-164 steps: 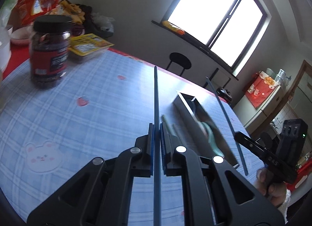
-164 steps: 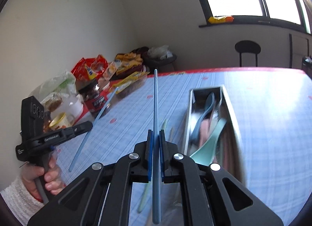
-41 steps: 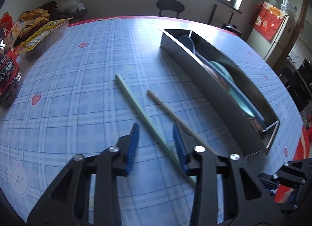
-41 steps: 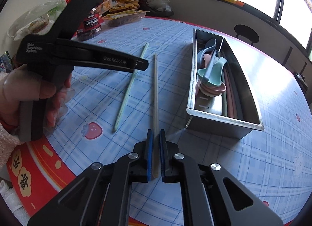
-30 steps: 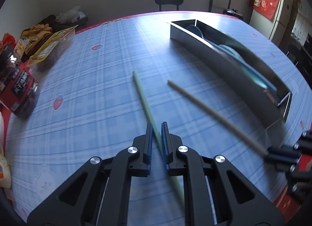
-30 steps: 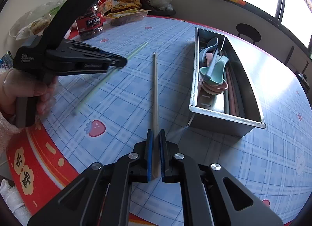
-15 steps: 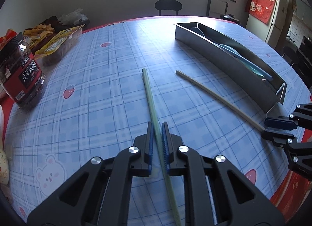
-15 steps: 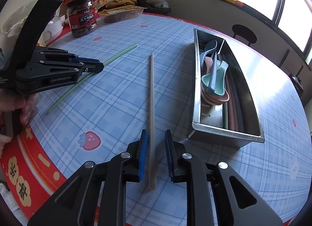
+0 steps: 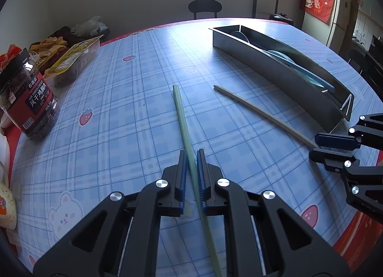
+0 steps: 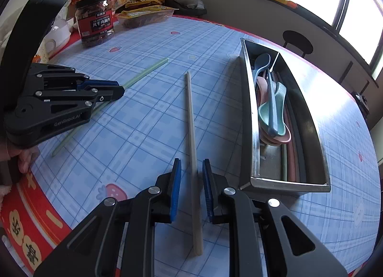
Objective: Organize utensils
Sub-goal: 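Grasp the green chopstick with the left tool while the right tool grasps the pale chopstick, then carry the green and pale chopsticks into the steel tray and open both tools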
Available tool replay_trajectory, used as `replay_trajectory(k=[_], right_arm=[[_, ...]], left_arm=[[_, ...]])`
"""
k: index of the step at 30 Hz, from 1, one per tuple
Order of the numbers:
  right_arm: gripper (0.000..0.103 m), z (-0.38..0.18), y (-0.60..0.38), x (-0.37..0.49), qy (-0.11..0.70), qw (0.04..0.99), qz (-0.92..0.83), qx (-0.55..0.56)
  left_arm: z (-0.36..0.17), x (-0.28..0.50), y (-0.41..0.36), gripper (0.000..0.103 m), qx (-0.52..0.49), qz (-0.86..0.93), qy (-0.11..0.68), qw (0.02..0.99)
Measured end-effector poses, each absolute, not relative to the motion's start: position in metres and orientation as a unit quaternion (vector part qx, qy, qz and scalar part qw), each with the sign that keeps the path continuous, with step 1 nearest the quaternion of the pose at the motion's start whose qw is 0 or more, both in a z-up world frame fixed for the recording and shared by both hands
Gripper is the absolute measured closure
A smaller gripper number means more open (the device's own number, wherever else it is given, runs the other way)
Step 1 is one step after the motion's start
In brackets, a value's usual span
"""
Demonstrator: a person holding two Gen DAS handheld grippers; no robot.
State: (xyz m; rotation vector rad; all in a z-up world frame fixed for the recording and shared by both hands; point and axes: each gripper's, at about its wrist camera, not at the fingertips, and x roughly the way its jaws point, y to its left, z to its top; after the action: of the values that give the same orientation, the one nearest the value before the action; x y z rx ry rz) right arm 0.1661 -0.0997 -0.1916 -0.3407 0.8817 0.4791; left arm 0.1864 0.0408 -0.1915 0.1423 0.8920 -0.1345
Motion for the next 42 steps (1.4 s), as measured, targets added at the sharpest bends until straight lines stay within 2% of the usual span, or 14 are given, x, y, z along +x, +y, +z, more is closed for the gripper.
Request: replay_trajectory(k=[9,14,19,27,34,42], right_arm=[[0.086,-0.193,-0.098,0.175,0.431,0.862,0.23,-0.133],[0.096,-0.193,-0.094,0.176,0.427,0.864,0.237,-0.125],[0.096,-0.195,-0.093,0.172,0.407,0.873,0.238,-0.126],[0.097,-0.186,-0.096,0.159,0.365,0.889,0.249,-0.122],[0.097,-0.175,-0.116,0.157,0.334,0.908,0.241,-0.075],[0.097,-0.17,-0.131,0.158,0.323,0.913,0.248,-0.031]], left_arm=[[-0.192,0.186,0.04,0.091,0.072,-0.063,0.43,0.898],[-0.192,0.187,0.039,0.089,0.076,-0.058,0.429,0.898],[-0.19,0.186,0.043,0.093,0.064,-0.062,0.427,0.9],[-0.176,0.174,0.064,0.093,0.005,-0.067,0.386,0.92],[-0.166,0.164,0.08,0.093,-0.033,-0.06,0.354,0.933],[-0.162,0.158,0.084,0.093,-0.033,-0.037,0.337,0.94]])
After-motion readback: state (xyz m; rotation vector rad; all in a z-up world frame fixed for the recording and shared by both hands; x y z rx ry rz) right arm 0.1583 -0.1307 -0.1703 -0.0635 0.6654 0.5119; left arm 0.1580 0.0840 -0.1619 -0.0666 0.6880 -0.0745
